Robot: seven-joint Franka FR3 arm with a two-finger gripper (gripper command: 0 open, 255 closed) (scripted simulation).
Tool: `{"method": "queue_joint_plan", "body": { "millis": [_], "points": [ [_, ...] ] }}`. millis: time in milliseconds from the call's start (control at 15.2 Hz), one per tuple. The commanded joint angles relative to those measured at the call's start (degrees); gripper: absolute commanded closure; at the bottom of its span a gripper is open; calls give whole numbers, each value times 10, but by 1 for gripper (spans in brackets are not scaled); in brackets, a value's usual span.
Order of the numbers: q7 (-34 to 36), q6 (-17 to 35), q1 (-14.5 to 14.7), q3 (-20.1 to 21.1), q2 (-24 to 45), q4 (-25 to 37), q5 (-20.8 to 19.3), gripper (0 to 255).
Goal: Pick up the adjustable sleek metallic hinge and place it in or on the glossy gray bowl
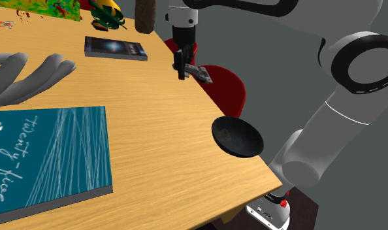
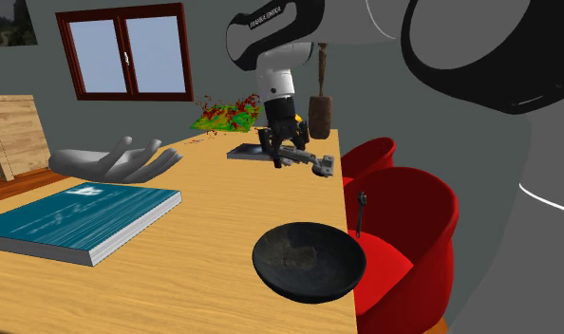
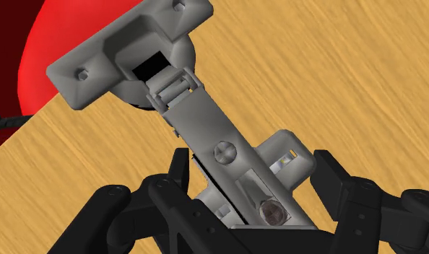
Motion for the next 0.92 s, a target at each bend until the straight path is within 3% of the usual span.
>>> {"method": "queue_joint_plan", "body": {
  "millis": [0,264,858],
  "points": [
    [0,-18,1,1,4,22,-1,255],
    [-1,-45,2,2,10,55,-2,255],
    [36,-26,25,20,-176,-147,53,255]
  ]
}}
